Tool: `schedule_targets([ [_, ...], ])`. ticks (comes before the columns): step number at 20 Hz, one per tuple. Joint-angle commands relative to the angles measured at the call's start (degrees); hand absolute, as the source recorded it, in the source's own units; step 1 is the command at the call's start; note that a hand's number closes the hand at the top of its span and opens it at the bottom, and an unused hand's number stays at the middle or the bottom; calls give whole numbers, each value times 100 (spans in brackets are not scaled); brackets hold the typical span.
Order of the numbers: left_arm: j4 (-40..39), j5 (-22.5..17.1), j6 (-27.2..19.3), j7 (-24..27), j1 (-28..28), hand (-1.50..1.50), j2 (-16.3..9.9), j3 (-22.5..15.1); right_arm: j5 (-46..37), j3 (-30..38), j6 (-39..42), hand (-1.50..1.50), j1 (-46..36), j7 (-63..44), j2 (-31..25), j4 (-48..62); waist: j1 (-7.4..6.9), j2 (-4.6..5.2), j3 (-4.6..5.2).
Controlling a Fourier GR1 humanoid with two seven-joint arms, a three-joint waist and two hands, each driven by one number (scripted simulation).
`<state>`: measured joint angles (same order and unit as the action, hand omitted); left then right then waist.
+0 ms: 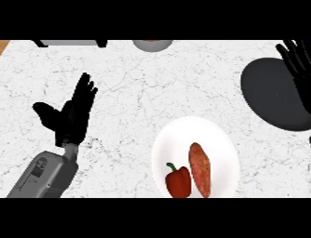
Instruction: Pick the sweet potato from the plate and place it in the pan
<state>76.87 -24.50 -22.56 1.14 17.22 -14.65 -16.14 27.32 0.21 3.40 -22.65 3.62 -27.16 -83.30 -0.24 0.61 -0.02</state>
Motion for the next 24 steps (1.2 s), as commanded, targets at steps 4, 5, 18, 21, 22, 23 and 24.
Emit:
schedule_targets([
  [4, 219, 21, 627, -297, -197, 0, -89, -522, -1551, -1954, 515, 150, -583, -21, 158, -547, -286, -69, 25],
  [5, 252, -34, 737, -439, -15, 0, -168, -496, -1700, -2237, 805, 150, -892, -110, 69, -579, -382, -58, 30],
  [18, 755, -244, 1192, -648, -949, 0, -316, -665, -5441, -4093, 107, -150, -749, 287, -299, -981, -3, -141, 21],
  [21, 593, -242, 1164, -659, -830, 0, -316, -575, -6273, -4659, 700, -150, -1157, -485, -552, -747, -9, -131, 40],
  [22, 744, -388, 1371, -762, -830, 0, -534, -451, -6465, -4831, 929, -150, -1244, -792, -571, -832, -33, -157, 40],
  [23, 766, -320, 1311, -751, -921, 0, -442, -589, -6769, -5055, 1180, -150, -1362, -1047, -701, -909, -15, -203, 51],
  [24, 705, -405, 1345, -745, -885, 0, -584, -370, -7033, -5305, 1370, -150, -1409, -1349, -671, -1082, 18, -222, 56],
])
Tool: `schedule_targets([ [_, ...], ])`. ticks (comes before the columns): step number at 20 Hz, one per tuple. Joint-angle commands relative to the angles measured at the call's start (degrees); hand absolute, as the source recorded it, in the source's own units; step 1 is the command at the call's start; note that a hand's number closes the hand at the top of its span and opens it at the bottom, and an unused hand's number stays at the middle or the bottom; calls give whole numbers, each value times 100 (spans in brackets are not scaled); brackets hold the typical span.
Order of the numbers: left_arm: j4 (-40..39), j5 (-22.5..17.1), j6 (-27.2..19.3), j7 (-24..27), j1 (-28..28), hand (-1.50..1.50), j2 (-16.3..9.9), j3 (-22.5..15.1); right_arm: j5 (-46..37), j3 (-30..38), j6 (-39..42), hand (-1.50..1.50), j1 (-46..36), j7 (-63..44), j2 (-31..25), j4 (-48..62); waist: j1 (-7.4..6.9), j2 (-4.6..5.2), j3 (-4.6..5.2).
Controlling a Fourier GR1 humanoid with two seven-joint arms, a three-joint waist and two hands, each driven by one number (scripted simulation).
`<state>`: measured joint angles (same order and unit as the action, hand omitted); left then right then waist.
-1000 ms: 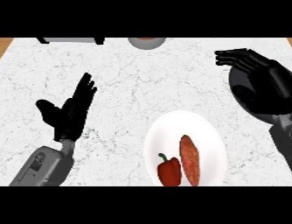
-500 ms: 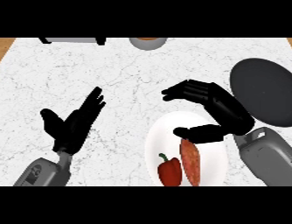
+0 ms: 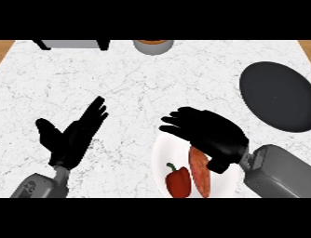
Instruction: Pick the sweet potato from the plate and place it in the pan
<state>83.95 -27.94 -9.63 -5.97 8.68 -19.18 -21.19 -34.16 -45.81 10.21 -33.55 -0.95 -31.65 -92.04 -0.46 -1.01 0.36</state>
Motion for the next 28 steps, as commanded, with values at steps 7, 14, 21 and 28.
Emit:
schedule_targets([
  [7, 177, 30, -151, -107, 51, 0, 79, 58, -1133, -1613, 3118, -150, -559, -3000, 658, -421, 95, -8, -3],
  [14, 72, 48, 263, 278, -451, 0, -153, 213, -1286, -2006, 4503, -150, 278, -4773, 1709, -458, 78, 71, -28],
  [21, -51, 159, 218, 123, -169, 0, 275, 255, -1874, -1981, 4704, -150, 855, -5386, 2389, -496, 83, 89, -33],
  [28, 341, 368, 145, -116, -233, 0, 272, 270, -2665, -1976, 4347, -150, 522, -4740, 2169, 74, 14, 96, -36],
])
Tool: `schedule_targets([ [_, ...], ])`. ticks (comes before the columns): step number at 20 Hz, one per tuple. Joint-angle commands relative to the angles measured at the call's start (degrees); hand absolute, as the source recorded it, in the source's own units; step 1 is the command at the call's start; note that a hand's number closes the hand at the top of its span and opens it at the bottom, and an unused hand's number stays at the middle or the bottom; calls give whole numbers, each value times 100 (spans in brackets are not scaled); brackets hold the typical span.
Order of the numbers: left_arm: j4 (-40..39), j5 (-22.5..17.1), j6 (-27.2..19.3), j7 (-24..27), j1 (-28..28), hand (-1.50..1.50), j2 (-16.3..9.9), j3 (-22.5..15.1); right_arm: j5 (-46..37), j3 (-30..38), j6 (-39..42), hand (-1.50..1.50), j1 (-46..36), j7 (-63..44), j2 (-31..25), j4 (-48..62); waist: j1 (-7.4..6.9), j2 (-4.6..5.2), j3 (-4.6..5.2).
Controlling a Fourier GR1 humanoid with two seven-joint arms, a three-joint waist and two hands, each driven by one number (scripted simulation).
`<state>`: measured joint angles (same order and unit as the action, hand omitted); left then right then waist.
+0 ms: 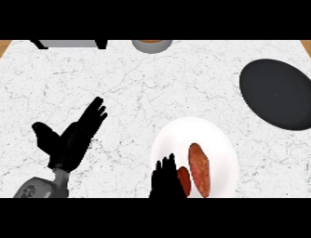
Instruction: Pick the sweet potato from the plate and place it in the pan
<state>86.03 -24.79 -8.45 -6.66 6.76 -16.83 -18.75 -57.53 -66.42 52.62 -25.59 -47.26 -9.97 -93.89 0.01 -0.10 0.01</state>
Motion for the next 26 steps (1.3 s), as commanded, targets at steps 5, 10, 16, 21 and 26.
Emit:
schedule_targets([
  [5, 119, 111, 90, -310, 51, 0, 69, 258, -607, 415, 220, -150, -129, 298, -560, -217, -3, 6, -2],
  [10, 341, 248, 281, -247, -291, 0, 244, 254, -980, 553, -167, -150, -97, 867, -703, 92, -21, 7, -2],
  [16, 220, 582, 332, -181, -416, 0, 466, 200, -1364, 665, -536, -150, -41, 1342, -814, 423, -21, 9, -2],
  [21, 324, 579, 301, -588, -67, 0, 473, 329, -1744, 303, -1192, 150, -409, 2025, -895, 777, -46, 12, -4],
  [26, 861, 449, 597, -667, -609, 0, 245, 512, -2203, 265, -1591, 150, -428, 2349, -650, 1222, -68, 6, -3],
])
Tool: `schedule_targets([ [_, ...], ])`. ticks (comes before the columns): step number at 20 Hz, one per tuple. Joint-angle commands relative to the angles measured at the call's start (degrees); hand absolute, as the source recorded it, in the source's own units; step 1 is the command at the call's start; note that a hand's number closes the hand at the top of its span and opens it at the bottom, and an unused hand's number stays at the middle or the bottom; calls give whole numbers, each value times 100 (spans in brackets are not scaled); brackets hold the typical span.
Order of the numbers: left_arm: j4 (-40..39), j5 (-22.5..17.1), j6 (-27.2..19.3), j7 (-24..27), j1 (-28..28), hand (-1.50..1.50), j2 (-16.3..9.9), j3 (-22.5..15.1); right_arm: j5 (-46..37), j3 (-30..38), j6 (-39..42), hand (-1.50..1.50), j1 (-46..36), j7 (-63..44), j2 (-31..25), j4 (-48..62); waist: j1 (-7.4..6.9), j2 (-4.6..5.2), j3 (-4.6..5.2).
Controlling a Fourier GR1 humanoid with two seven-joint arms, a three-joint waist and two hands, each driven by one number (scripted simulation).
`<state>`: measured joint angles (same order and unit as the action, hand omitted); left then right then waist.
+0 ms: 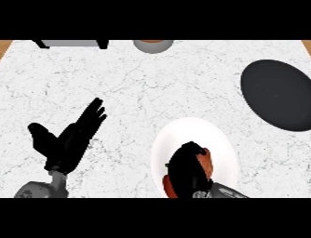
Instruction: Pick the sweet potato from the plate and place it in the pan
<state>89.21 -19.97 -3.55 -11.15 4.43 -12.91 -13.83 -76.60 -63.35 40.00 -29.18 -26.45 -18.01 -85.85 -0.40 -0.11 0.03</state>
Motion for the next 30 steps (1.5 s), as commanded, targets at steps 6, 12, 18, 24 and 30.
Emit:
schedule_targets([
  [6, -47, 144, -143, 121, -144, 0, 46, 196, 788, 1637, -1236, 150, 1268, -301, 57, -671, 357, -5, -23],
  [12, 96, -25, -41, 63, -221, 0, 38, 265, 1218, 2666, -2684, 150, 2360, -792, 275, -1719, 343, -30, -16],
  [18, 129, 15, 74, 111, -375, 0, 8, 205, 1029, 3159, -3754, 150, 2816, -823, 36, -3355, 236, -41, -11],
  [24, -13, -36, 113, -46, -46, 0, -21, 353, 2455, 4076, -4224, 150, 3373, -497, 297, -4421, 174, 4, -13],
  [30, 45, -13, 297, 35, -129, 0, -19, 360, 4052, 5422, -4769, 150, 3533, 720, 317, -3236, 37, 28, -14],
])
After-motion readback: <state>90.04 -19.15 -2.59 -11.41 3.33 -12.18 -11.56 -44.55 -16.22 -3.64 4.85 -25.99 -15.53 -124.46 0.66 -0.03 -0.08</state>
